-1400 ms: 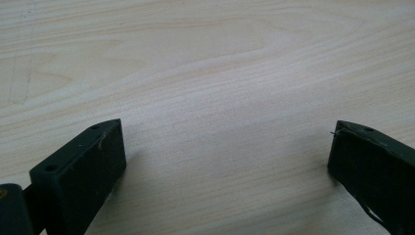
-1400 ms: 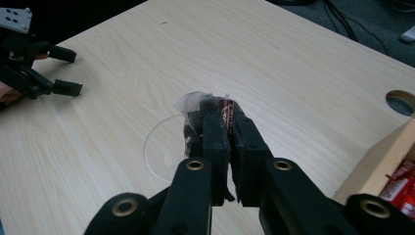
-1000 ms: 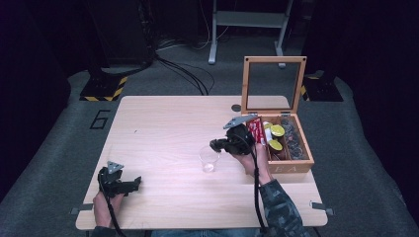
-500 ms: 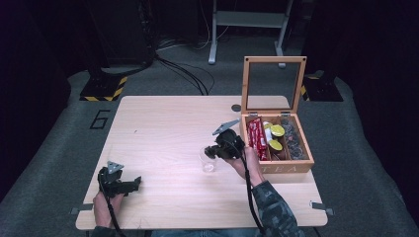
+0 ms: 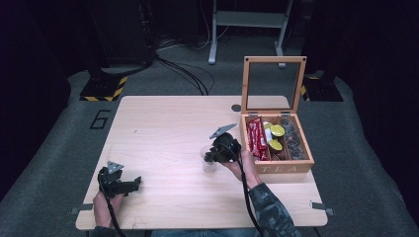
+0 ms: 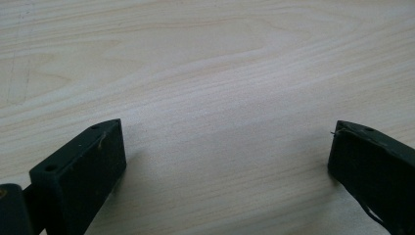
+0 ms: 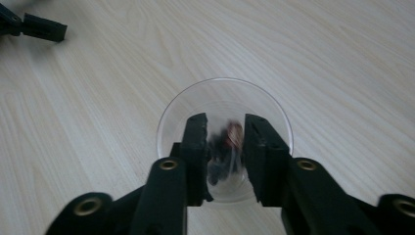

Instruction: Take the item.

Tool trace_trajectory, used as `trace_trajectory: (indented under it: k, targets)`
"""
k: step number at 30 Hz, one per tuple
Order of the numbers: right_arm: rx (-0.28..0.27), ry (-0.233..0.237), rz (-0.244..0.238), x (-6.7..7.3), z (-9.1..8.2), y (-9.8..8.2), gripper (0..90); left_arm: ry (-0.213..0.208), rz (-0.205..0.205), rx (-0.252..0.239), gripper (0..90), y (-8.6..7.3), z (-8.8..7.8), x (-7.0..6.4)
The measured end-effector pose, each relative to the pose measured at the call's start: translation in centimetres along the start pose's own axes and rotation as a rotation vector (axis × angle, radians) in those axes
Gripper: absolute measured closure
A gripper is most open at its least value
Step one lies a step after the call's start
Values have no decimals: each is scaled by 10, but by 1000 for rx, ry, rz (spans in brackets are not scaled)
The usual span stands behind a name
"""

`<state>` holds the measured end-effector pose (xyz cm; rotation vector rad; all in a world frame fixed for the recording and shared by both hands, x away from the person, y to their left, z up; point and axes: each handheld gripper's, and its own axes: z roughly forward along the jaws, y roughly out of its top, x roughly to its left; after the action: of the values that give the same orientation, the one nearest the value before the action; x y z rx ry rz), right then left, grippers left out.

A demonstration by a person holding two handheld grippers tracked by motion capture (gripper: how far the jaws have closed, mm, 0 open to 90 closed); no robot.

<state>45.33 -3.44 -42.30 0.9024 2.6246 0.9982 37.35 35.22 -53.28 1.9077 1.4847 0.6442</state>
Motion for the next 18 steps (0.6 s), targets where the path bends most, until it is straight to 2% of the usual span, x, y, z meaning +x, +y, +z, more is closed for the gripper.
trace_trajectory:
  k: [2, 3, 5, 6, 7, 8, 10, 11, 14, 15, 18]
  targets:
    - [-5, -2, -1, 1, 0, 0, 673, 0, 0, 0, 6, 0, 0, 0]
    - [-16, -2, 6, 2, -2, 1, 607, 0, -1, 0, 6, 0, 0, 0]
    - [-22, 3, 10, 2, -3, 0, 577, 0, -1, 0, 6, 0, 0, 0]
    - [-32, 0, 9, 2, -4, 1, 544, 0, 0, 0, 6, 0, 0, 0]
    - [-37, 12, 18, 2, -7, 0, 469, 0, 0, 0, 6, 0, 0, 0]
    - [-37, 12, 18, 2, -7, 0, 469, 0, 0, 0, 6, 0, 0, 0]
    - [-57, 13, 25, 1, -11, -3, 360, 0, 0, 0, 6, 0, 0, 0]
    - [-57, 13, 25, 1, -11, -3, 360, 0, 0, 0, 6, 0, 0, 0]
    - [-78, 12, 33, 1, -16, -6, 262, 0, 0, 0, 6, 0, 0, 0]
    - [-101, 14, 29, 2, -20, -8, 201, 0, -1, 0, 6, 0, 0, 0]
    - [-119, 7, 21, 4, -25, -12, 157, 0, 0, 0, 6, 0, 0, 0]
